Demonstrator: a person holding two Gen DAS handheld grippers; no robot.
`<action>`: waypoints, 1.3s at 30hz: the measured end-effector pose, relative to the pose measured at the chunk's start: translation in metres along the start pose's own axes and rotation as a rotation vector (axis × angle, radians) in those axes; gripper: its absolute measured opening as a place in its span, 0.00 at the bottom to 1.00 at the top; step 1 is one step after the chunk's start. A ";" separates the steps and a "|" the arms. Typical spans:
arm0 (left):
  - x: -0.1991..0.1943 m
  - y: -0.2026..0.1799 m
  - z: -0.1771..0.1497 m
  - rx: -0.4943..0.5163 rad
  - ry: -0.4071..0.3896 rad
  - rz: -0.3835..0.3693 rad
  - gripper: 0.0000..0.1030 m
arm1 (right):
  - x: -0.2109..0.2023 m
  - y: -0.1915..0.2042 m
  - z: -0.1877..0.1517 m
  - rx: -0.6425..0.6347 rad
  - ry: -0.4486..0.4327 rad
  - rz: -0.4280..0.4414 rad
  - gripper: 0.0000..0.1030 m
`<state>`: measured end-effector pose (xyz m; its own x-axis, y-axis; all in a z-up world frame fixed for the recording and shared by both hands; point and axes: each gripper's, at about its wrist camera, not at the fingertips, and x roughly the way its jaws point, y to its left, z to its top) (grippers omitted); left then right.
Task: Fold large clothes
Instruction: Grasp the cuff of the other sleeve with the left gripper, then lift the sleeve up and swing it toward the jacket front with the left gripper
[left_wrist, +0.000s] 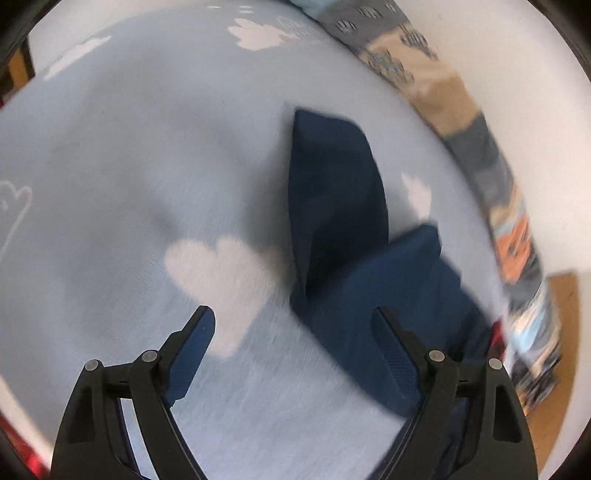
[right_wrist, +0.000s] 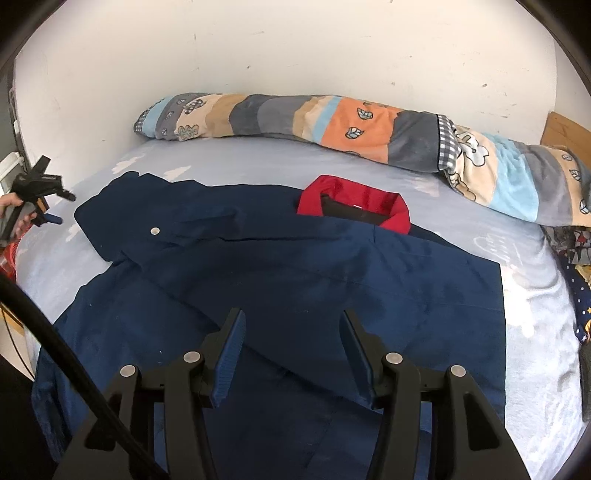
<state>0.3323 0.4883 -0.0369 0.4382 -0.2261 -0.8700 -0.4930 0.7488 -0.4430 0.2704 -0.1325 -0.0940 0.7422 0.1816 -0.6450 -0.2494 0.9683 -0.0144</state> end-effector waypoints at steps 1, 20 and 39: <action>0.003 0.000 0.005 0.001 -0.004 0.010 0.73 | 0.000 0.000 0.000 -0.001 0.001 0.007 0.55; 0.081 -0.008 0.062 -0.208 0.004 -0.115 0.02 | 0.004 -0.003 0.004 0.015 -0.023 0.031 0.55; -0.097 -0.167 -0.019 0.289 -0.430 -0.344 0.01 | -0.042 -0.033 0.012 0.136 -0.158 -0.009 0.56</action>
<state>0.3573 0.3732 0.1174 0.8290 -0.2587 -0.4959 -0.0724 0.8295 -0.5538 0.2552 -0.1698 -0.0577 0.8351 0.1874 -0.5172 -0.1643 0.9822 0.0905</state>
